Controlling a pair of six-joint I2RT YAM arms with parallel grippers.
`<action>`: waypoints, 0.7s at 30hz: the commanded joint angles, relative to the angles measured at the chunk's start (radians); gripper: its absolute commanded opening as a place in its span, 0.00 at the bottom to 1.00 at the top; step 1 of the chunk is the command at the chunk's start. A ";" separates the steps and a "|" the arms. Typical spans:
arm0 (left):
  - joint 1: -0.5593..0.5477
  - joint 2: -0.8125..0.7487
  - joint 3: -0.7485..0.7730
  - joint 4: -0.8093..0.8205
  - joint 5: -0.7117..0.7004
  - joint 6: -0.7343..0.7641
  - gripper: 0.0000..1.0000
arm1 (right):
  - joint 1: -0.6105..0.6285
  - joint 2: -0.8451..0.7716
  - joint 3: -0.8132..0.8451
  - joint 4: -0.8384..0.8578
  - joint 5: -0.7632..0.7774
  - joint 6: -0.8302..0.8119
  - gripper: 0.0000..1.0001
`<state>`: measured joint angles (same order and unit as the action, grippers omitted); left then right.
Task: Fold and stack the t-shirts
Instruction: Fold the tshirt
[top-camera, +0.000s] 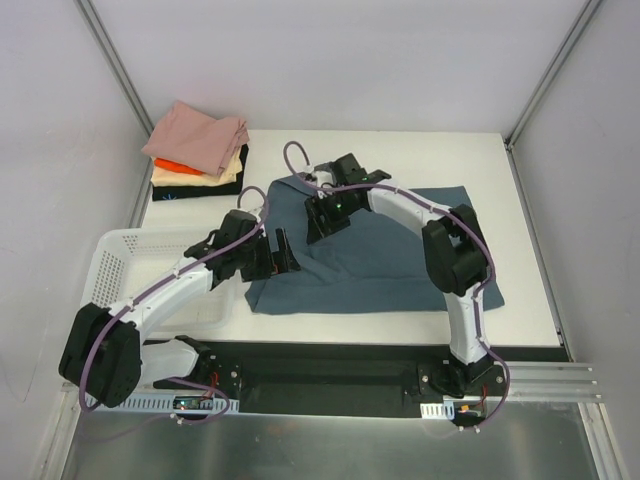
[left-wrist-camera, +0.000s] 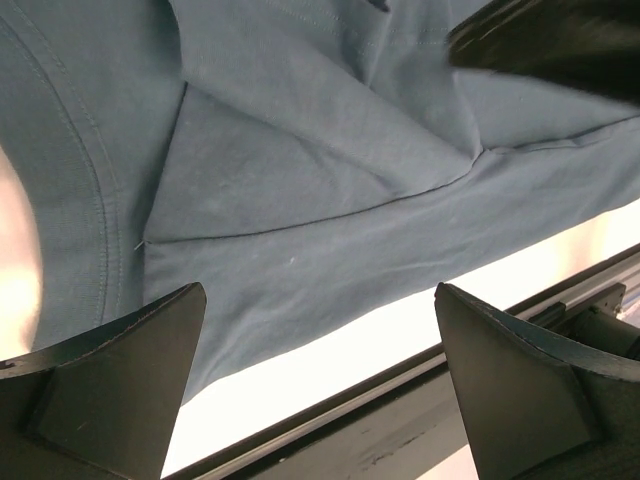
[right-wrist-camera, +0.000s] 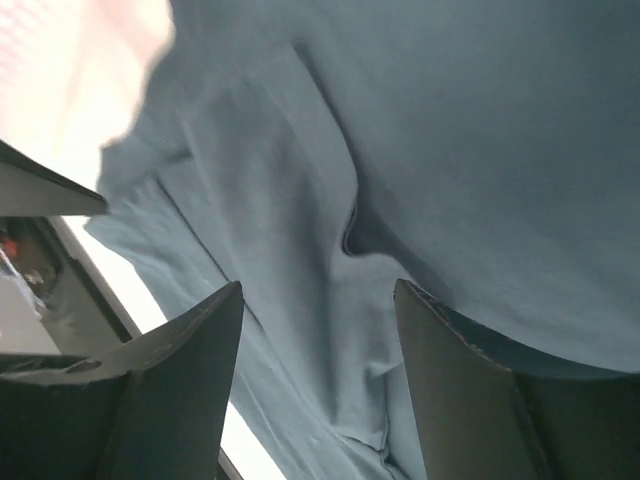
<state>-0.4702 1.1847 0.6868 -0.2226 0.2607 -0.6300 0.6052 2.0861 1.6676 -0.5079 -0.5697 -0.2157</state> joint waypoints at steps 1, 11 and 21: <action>0.002 0.035 -0.013 0.055 0.041 -0.025 0.99 | 0.034 0.029 0.050 -0.089 0.066 -0.077 0.64; 0.001 0.130 -0.035 0.112 0.061 -0.034 0.99 | 0.060 0.109 0.093 -0.121 0.194 -0.083 0.55; 0.001 0.162 -0.084 0.117 0.066 -0.046 0.99 | 0.088 0.124 0.112 -0.136 0.228 -0.096 0.51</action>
<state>-0.4702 1.3407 0.6228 -0.1249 0.3107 -0.6521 0.6743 2.2089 1.7359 -0.6094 -0.3573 -0.2852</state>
